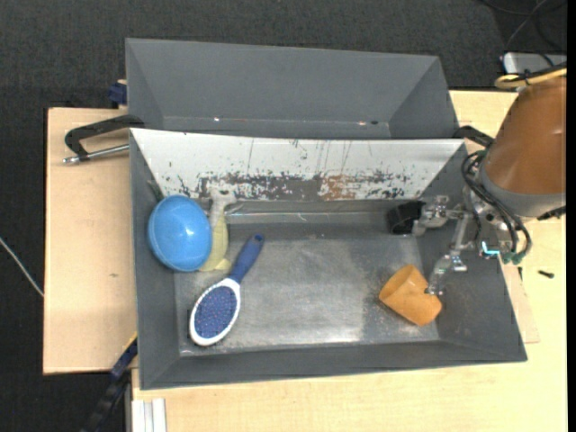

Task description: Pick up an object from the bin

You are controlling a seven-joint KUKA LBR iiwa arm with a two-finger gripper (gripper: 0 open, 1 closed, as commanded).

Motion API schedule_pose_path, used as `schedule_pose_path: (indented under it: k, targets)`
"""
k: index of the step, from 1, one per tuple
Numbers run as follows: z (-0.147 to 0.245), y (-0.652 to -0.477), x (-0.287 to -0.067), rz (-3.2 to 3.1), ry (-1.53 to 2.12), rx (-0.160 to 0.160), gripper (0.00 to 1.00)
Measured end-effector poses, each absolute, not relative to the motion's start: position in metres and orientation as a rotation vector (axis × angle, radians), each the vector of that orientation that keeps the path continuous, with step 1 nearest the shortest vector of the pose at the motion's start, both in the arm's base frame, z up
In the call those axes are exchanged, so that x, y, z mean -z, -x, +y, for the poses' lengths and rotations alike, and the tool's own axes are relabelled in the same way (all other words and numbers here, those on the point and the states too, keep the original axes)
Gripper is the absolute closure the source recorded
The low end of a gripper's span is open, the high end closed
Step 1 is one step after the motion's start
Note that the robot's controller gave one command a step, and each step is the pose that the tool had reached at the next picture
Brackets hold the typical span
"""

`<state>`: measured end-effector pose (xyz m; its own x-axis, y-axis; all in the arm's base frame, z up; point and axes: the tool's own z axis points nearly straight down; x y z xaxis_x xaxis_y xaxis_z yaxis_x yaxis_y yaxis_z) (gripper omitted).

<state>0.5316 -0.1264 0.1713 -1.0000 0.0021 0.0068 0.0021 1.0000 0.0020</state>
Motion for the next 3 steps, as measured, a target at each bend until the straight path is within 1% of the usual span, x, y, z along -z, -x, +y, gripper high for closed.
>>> schedule_pose_path:
  k: [1, 2, 3]
  targets:
    - [-0.109, -0.493, -0.071, -3.099, -0.533, 0.002, 0.00]
    - [-0.106, -0.496, -0.073, -3.106, -0.537, 0.005, 1.00]
    - [-0.095, -0.499, -0.219, -2.992, -0.996, -0.007, 1.00]
